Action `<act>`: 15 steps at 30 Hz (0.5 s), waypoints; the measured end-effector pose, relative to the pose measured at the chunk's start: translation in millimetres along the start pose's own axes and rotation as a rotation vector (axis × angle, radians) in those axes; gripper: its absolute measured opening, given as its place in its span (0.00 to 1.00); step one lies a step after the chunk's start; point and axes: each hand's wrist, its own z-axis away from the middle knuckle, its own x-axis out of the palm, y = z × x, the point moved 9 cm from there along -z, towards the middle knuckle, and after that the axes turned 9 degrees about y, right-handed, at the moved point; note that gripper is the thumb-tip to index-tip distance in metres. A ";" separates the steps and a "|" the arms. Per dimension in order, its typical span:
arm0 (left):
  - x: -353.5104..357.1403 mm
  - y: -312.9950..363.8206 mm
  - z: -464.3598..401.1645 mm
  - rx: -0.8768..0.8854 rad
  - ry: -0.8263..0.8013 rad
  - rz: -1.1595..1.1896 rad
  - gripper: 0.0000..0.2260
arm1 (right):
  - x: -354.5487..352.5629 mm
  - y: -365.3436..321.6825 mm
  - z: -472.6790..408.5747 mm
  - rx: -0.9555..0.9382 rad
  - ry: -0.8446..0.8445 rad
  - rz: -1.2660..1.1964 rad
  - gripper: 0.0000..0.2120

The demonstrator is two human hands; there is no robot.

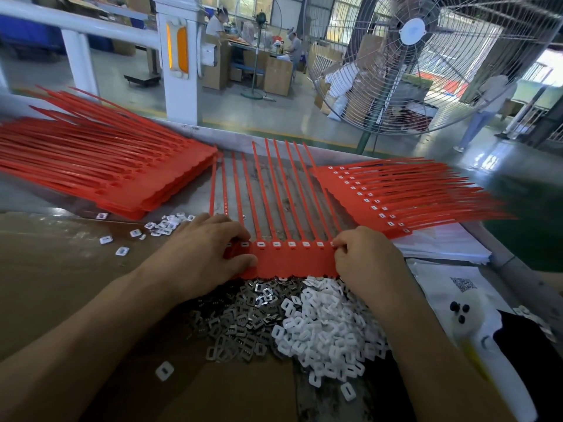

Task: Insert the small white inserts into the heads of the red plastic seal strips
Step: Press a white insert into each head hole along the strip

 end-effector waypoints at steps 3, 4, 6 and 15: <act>0.9 0.0 0.0 -0.006 -0.010 0.003 0.25 | 1.2 -2.6 1.2 -0.036 -0.015 0.040 0.13; 1.0 -0.1 0.3 -0.007 -0.011 0.001 0.25 | 3.3 -3.6 1.1 -0.051 -0.027 0.060 0.12; 1.1 0.2 0.5 -0.009 -0.016 -0.005 0.25 | 7.3 -5.4 -0.6 -0.075 -0.041 0.092 0.08; -2.3 7.2 2.9 0.002 -0.015 -0.060 0.24 | 11.9 -2.3 -0.5 -0.037 0.034 0.052 0.11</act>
